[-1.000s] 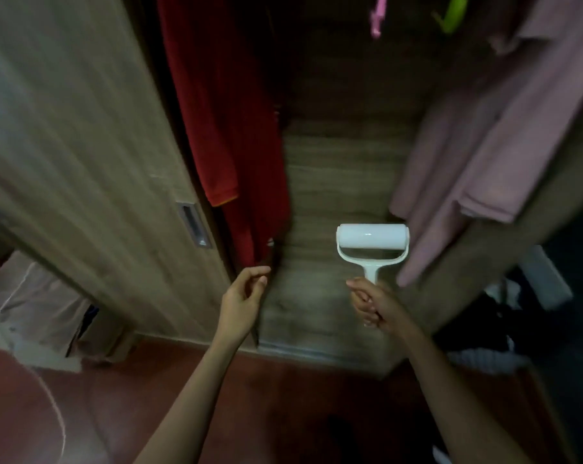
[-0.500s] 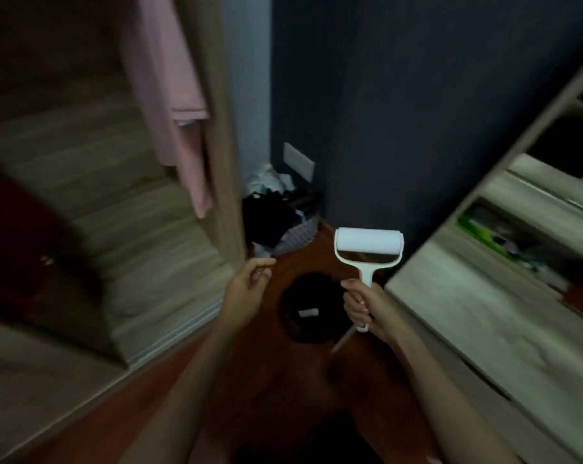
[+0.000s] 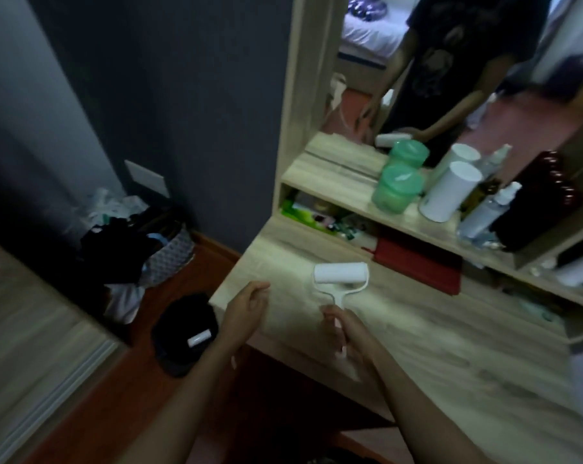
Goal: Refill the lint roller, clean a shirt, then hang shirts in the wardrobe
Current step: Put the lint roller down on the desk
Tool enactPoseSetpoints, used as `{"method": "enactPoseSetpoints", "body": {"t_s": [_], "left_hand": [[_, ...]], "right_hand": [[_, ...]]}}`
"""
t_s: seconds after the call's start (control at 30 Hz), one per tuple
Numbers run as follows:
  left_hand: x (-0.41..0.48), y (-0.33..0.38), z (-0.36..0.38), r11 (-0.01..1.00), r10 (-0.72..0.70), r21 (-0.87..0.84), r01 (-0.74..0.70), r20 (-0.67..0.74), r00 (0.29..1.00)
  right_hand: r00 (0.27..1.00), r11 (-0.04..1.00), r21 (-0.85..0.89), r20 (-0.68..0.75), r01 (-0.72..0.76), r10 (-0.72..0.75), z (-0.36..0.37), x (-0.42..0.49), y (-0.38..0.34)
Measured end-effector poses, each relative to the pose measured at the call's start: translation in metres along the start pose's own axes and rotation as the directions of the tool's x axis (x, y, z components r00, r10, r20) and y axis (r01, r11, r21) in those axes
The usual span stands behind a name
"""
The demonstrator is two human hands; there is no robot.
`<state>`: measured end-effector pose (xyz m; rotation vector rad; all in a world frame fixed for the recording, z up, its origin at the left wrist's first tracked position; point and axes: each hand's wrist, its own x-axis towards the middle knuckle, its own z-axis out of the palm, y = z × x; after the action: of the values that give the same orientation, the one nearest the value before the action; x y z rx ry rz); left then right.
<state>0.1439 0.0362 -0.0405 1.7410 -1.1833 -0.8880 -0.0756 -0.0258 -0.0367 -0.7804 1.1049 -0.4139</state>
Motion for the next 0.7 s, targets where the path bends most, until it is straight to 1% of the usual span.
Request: {"method": "enactPoseSetpoints", "body": {"t_s": [0.07, 0.1, 0.17, 0.23, 0.3, 0.37, 0.4, 0.43, 0.5, 0.57, 0.6, 0.7], "left_hand": [[0.016, -0.005, 0.027, 0.992, 0.026, 0.126, -0.030, 0.031, 0.999], [0.022, -0.010, 0.038, 0.982, 0.027, 0.184, -0.035, 0.048, 0.998], [0.033, -0.019, 0.058, 0.948, -0.019, 0.317, -0.009, 0.085, 0.996], [0.038, -0.024, 0.075, 0.892, -0.079, 0.452, 0.026, 0.099, 0.992], [0.040, -0.023, 0.086, 0.850, -0.114, 0.526, 0.040, 0.109, 0.987], [0.041, -0.021, 0.094, 0.831, -0.124, 0.554, 0.039, 0.118, 0.985], [0.041, -0.020, 0.097, 0.823, -0.127, 0.566, 0.039, 0.117, 0.985], [0.041, -0.019, 0.100, 0.817, -0.132, 0.576, 0.044, 0.112, 0.985], [0.041, -0.019, 0.103, 0.812, -0.136, 0.581, 0.056, 0.095, 0.986], [0.042, -0.021, 0.105, 0.818, -0.131, 0.572, 0.064, 0.077, 0.988], [0.042, -0.021, 0.105, 0.821, -0.130, 0.567, 0.066, 0.072, 0.989], [0.043, -0.023, 0.104, 0.818, -0.140, 0.571, 0.071, 0.078, 0.987]], "right_hand": [[0.996, 0.998, 0.002, -0.069, -0.057, 0.057, -0.021, 0.005, -0.002], [0.997, 0.997, 0.043, -0.049, -0.058, 0.060, -0.031, 0.009, 0.000], [0.997, 0.985, 0.157, 0.035, -0.078, 0.073, -0.042, 0.012, 0.000], [0.989, 0.974, 0.177, 0.045, -0.144, 0.139, -0.050, 0.013, -0.002], [0.981, 0.961, 0.200, 0.064, -0.192, 0.182, -0.056, 0.014, -0.004], [0.983, 0.960, 0.212, 0.051, -0.185, 0.178, -0.058, 0.013, -0.006], [0.986, 0.967, 0.192, 0.021, -0.166, 0.165, -0.060, 0.017, -0.003], [0.990, 0.980, 0.147, -0.025, -0.136, 0.142, -0.061, 0.020, -0.002], [0.991, 0.997, -0.072, -0.136, -0.032, 0.022, -0.066, 0.023, 0.000], [0.974, 0.932, -0.355, -0.180, 0.064, -0.136, -0.070, 0.022, 0.002], [0.956, 0.896, -0.436, -0.218, 0.084, -0.196, -0.072, 0.023, 0.003], [0.894, 0.843, -0.521, -0.304, 0.133, -0.329, -0.077, 0.022, 0.009]]}}
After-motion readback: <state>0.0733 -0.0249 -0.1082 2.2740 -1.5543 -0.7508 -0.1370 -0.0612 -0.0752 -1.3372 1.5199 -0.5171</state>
